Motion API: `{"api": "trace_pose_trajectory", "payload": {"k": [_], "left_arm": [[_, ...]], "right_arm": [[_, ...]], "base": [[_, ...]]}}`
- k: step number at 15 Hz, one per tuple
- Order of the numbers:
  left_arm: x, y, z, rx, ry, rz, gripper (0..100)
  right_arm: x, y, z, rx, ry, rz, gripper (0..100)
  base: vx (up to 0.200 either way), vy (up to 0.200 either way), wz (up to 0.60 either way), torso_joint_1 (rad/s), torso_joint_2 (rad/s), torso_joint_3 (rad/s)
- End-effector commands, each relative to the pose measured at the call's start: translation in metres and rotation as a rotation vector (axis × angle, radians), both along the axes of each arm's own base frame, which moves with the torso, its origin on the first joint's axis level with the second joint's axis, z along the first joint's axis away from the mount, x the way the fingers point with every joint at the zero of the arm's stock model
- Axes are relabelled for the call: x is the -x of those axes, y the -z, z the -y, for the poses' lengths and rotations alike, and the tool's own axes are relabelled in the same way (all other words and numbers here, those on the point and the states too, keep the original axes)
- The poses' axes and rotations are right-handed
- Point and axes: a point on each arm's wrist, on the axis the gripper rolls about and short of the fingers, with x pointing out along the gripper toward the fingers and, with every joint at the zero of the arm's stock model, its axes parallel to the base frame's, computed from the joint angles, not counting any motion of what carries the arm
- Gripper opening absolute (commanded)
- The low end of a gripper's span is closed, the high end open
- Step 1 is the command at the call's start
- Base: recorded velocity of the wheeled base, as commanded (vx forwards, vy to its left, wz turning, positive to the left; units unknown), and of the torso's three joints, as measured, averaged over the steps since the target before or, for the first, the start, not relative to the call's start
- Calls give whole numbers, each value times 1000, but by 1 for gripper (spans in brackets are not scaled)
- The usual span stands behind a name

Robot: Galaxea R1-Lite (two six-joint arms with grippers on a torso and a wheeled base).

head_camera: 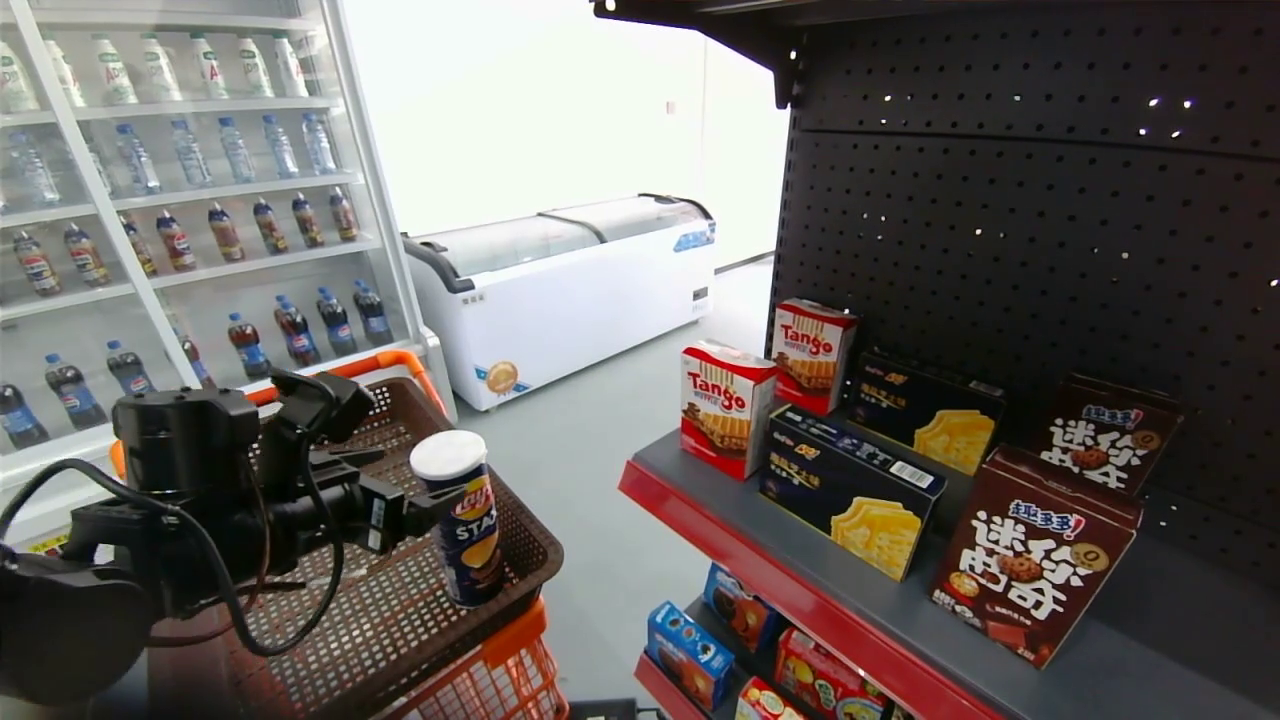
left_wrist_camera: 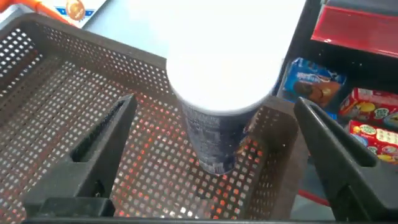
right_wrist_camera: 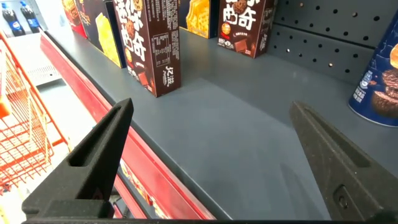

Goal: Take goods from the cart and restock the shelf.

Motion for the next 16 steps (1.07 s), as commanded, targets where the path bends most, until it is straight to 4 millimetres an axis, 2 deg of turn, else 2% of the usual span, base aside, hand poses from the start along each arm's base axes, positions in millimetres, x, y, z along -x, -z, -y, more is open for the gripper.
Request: {"api": "trace_pose_trajectory", "payload": {"k": [1, 9, 13, 16], "left_arm": [[-17, 31, 3, -4, 5, -57, 100], [-37, 70, 4, -5, 6, -58, 100], [-40, 78, 6, -5, 10, -77, 100], [-50, 75, 10, -3, 21, -48, 100]], "right_arm": [[0, 0, 0, 1, 0, 0, 100], [0, 0, 0, -1, 0, 0, 100], [0, 0, 0, -1, 0, 1, 100], [0, 0, 0, 1, 0, 1, 100]], "base": [[0, 0, 0, 0, 0, 0], [0, 0, 0, 0, 0, 0], [0, 0, 0, 0, 0, 0], [0, 0, 0, 0, 0, 0]]}}
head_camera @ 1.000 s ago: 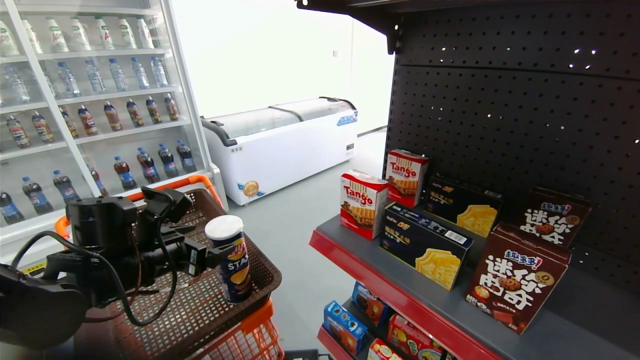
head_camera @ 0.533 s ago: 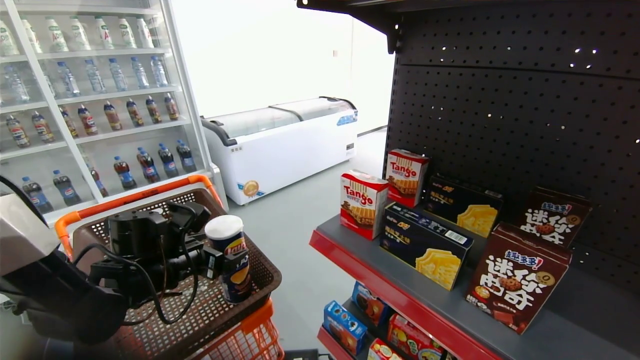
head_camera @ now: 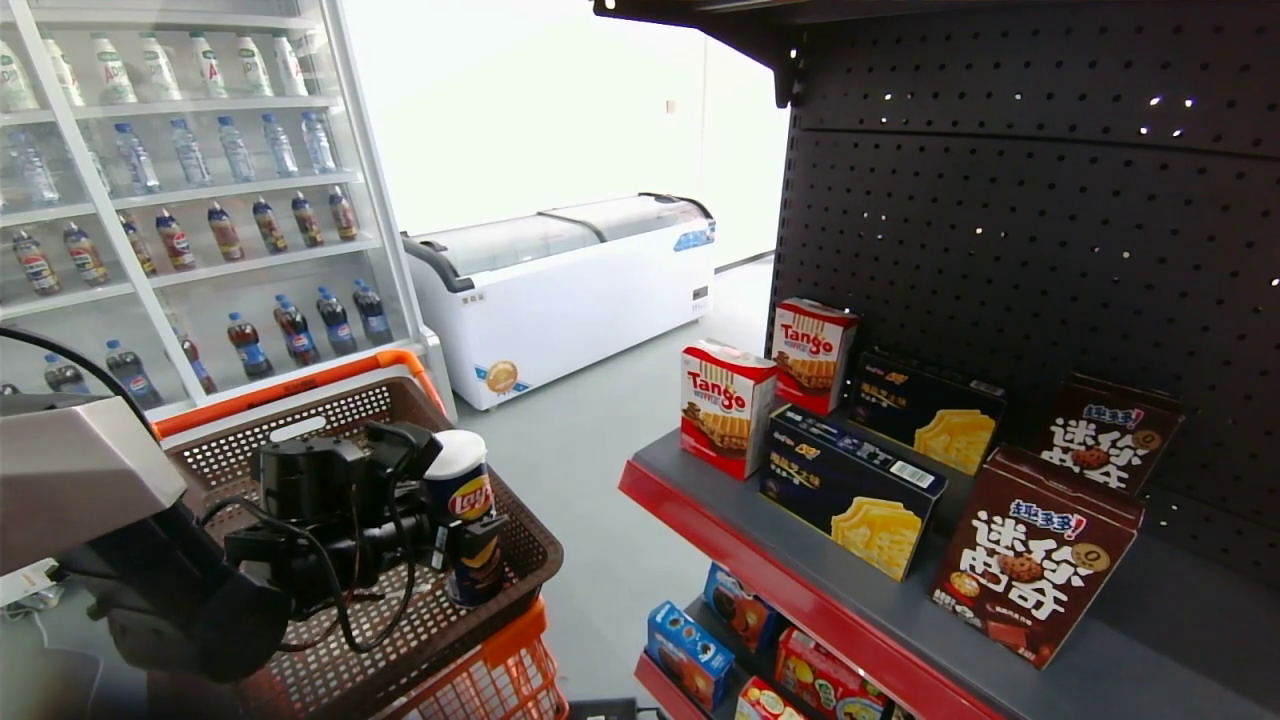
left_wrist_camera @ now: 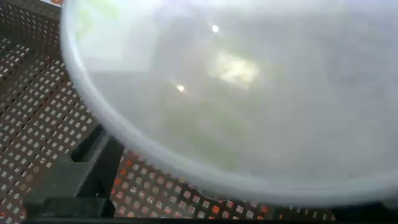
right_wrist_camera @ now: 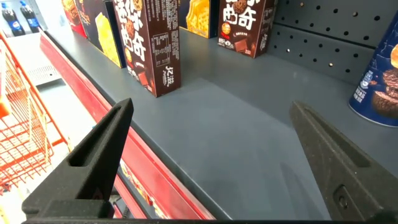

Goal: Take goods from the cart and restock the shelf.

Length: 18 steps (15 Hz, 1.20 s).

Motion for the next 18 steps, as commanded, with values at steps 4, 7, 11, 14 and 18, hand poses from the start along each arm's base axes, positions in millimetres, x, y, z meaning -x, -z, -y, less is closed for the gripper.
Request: {"api": "trace_pose_trajectory", "payload": {"k": [4, 7, 11, 14, 18], "left_arm": [[-17, -1, 9, 6, 20, 50, 0], [-20, -5, 10, 1, 25, 73, 0], [-10, -19, 12, 4, 27, 94, 0], [-2, -56, 20, 44, 50, 184, 0], [33, -130, 45, 155, 136, 253, 0]], "right_arm": [[0, 0, 0, -1, 0, -1, 100], [0, 0, 0, 1, 0, -1, 100], [0, 0, 0, -1, 0, -1, 100], [0, 0, 0, -1, 0, -1, 100], [0, 0, 0, 1, 0, -1, 100]], "base": [[0, 0, 0, 0, 0, 0], [0, 0, 0, 0, 0, 0], [0, 0, 0, 0, 0, 0], [0, 0, 0, 0, 0, 0], [0, 0, 0, 0, 0, 0]]}}
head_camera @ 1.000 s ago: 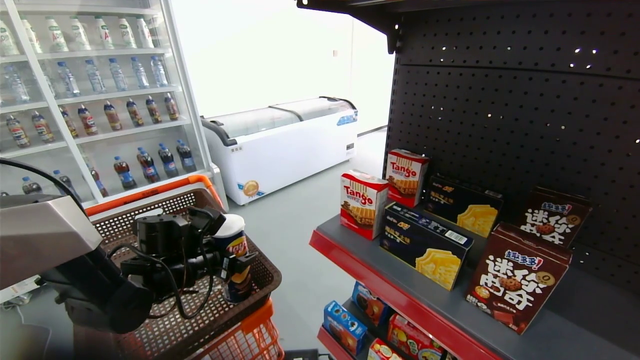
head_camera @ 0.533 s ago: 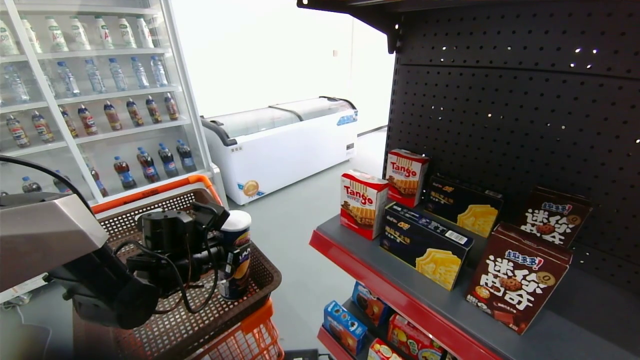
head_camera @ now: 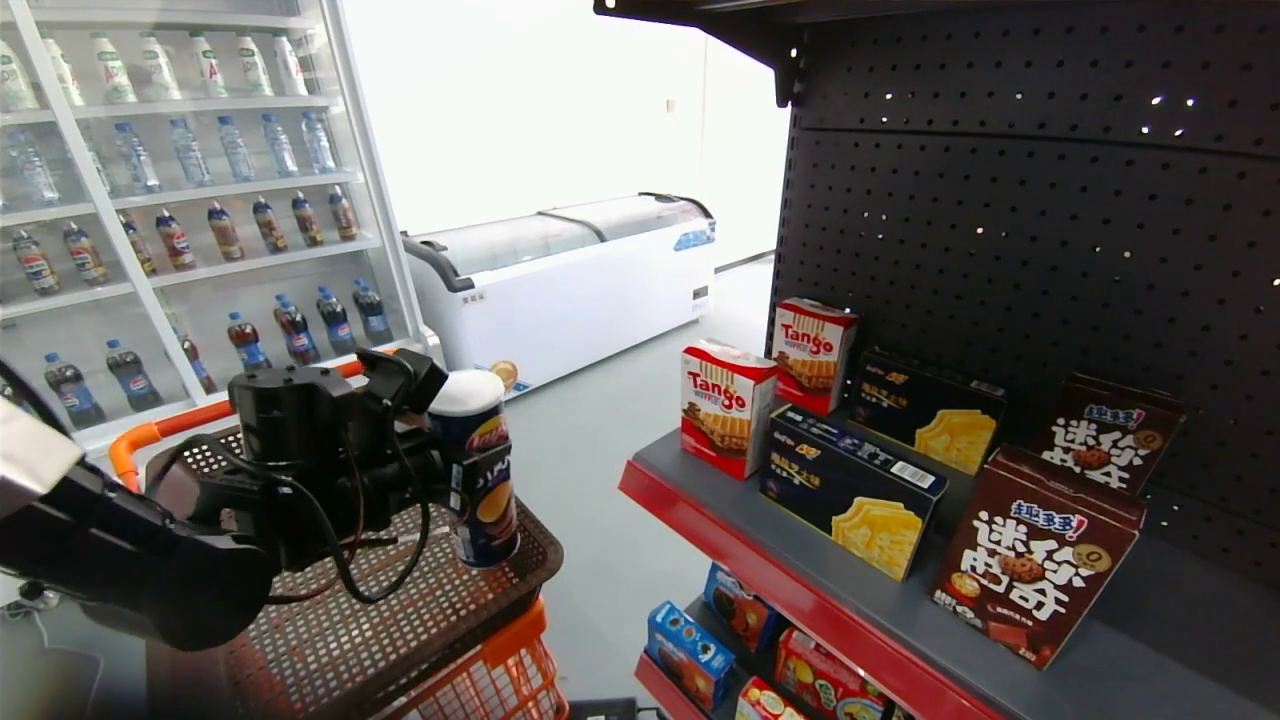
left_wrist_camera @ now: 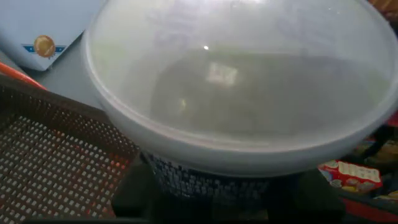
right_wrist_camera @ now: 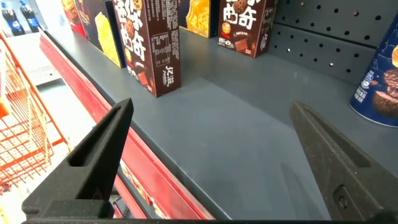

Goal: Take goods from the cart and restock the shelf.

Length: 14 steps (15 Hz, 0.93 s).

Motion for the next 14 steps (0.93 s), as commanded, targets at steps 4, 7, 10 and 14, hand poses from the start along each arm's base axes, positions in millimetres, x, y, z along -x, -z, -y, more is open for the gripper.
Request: {"api": "trace_pose_trajectory", "payload": {"k": [4, 7, 10, 14], "left_arm": [[64, -82, 10, 80, 166, 51, 0], [102, -96, 2, 69, 214, -14, 0], [104, -96, 2, 44, 228, 7, 0], [115, -107, 3, 74, 249, 53, 0]], "right_arm": [[0, 0, 0, 1, 0, 0, 100], [0, 0, 0, 1, 0, 0, 100], [0, 0, 0, 1, 0, 0, 100], [0, 0, 0, 1, 0, 0, 100]], "base": [[0, 0, 0, 0, 0, 0], [0, 0, 0, 0, 0, 0], [0, 0, 0, 0, 0, 0], [0, 0, 0, 0, 0, 0]]}}
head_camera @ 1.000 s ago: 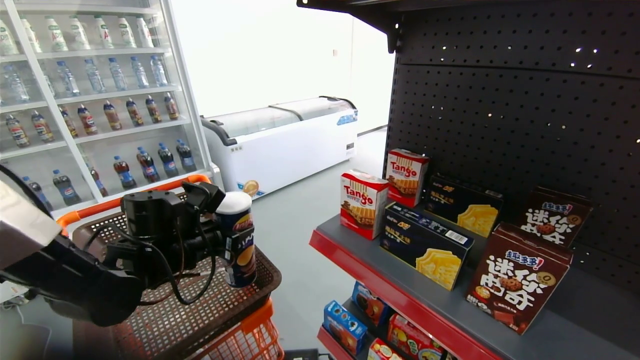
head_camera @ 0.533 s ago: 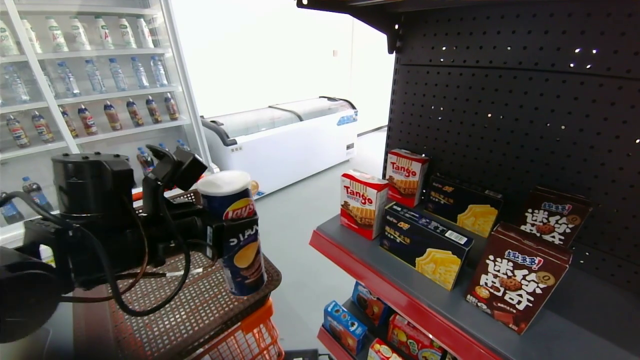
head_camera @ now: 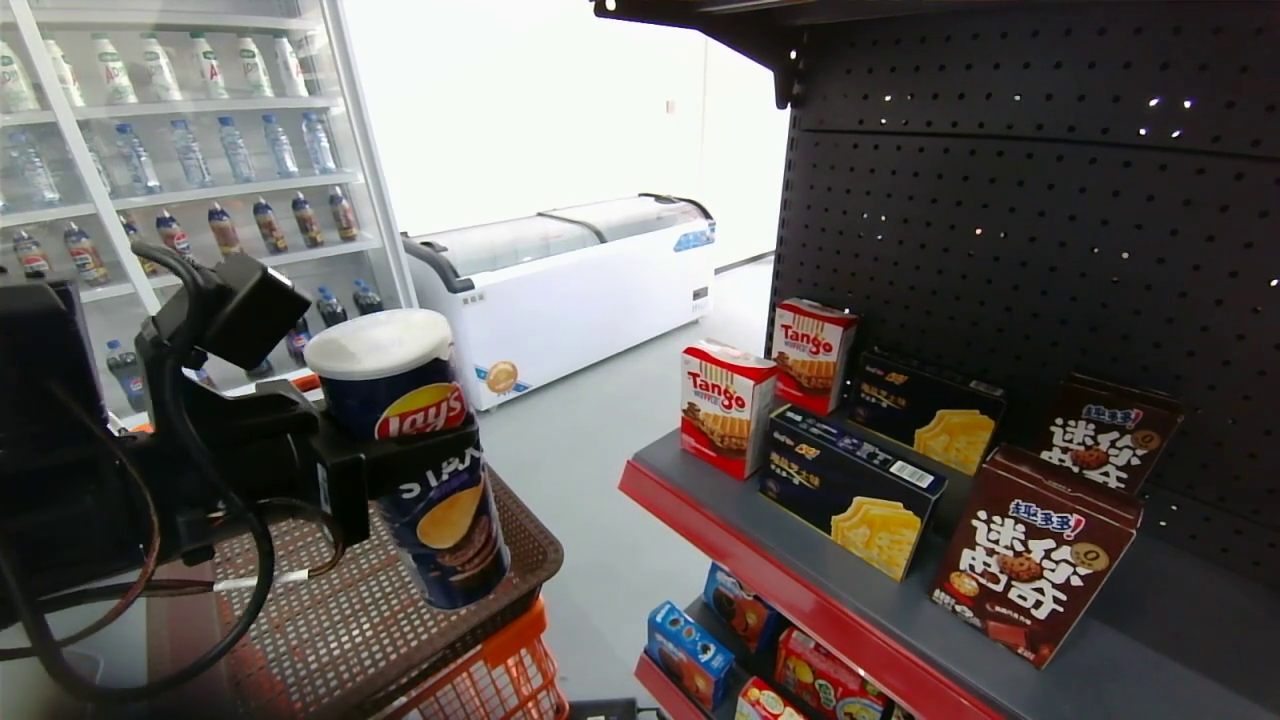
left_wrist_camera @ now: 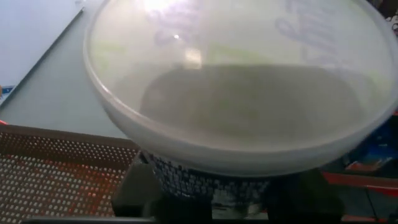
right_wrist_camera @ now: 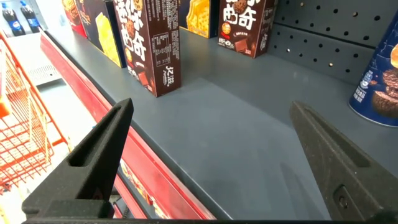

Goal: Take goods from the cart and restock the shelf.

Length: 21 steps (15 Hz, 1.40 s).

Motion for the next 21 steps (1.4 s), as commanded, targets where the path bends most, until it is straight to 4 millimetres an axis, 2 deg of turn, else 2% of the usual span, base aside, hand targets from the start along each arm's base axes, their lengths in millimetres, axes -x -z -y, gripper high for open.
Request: {"api": "trace_pose_trajectory", "payload": {"k": [1, 9, 10, 14, 21], "left_arm": [[6, -4, 0, 12, 34, 18, 0], [9, -5, 5, 41, 135, 0, 0], [10, -6, 10, 45, 174, -6, 0], [21, 2, 20, 39, 307, -121, 0], [39, 3, 16, 55, 370, -114, 0]], "right_arm": [[0, 0, 0, 1, 0, 0, 100], [0, 0, 0, 1, 0, 0, 100], [0, 0, 0, 1, -5, 0, 100], [0, 0, 0, 2, -5, 0, 100], [0, 0, 0, 2, -5, 0, 100]], "base": [[0, 0, 0, 0, 0, 0], [0, 0, 0, 0, 0, 0], [0, 0, 0, 0, 0, 0], [0, 0, 0, 0, 0, 0], [0, 0, 0, 0, 0, 0]]}}
